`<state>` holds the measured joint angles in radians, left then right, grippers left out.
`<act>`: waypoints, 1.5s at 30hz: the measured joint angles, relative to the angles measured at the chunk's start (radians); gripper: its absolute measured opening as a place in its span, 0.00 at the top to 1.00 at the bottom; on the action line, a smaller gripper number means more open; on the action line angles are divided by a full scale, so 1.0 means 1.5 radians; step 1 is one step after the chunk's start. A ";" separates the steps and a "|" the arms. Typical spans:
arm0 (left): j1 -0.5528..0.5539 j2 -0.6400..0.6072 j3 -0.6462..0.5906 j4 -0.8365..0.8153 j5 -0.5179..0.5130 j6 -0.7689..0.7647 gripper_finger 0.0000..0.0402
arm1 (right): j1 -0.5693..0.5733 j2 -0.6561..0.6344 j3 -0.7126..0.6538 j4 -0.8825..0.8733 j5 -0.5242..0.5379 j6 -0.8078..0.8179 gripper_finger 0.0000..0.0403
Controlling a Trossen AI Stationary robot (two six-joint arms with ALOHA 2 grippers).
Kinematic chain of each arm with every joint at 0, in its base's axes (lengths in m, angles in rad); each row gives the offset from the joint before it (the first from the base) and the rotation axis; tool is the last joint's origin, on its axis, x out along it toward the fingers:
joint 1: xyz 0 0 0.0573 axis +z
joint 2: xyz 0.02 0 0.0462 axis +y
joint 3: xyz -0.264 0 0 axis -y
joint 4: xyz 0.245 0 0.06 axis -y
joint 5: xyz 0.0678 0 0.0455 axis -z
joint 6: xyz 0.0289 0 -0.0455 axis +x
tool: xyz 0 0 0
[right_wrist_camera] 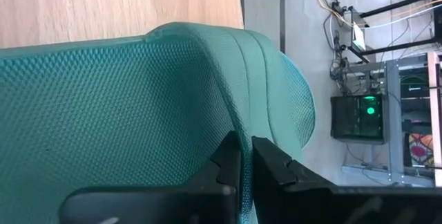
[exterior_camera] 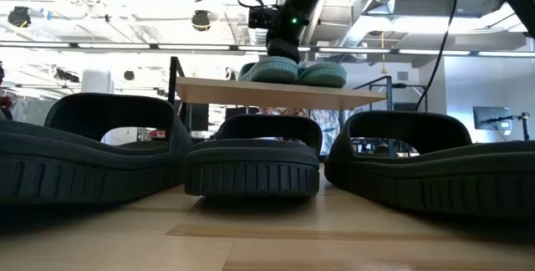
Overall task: Pick and place slides into the shelf
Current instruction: Put the green slide on the shelf
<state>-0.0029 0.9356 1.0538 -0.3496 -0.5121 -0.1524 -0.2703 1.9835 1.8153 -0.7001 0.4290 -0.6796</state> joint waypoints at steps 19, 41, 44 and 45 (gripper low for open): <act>0.000 0.000 0.000 0.000 0.000 0.000 0.65 | 0.009 0.000 0.000 -0.007 0.013 0.001 0.92; 0.000 0.000 0.000 0.000 0.000 0.000 0.65 | 0.011 0.000 -0.001 -0.005 -0.003 0.001 0.74; 0.000 0.000 0.000 0.000 0.000 0.000 0.65 | 0.013 0.000 -0.001 -0.004 -0.003 0.000 0.71; 0.000 0.000 0.000 0.000 0.000 0.000 0.65 | 0.015 0.000 -0.001 -0.004 -0.003 -0.001 0.70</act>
<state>-0.0029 0.9356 1.0538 -0.3500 -0.5121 -0.1524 -0.2483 1.9835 1.8137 -0.7063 0.4247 -0.6806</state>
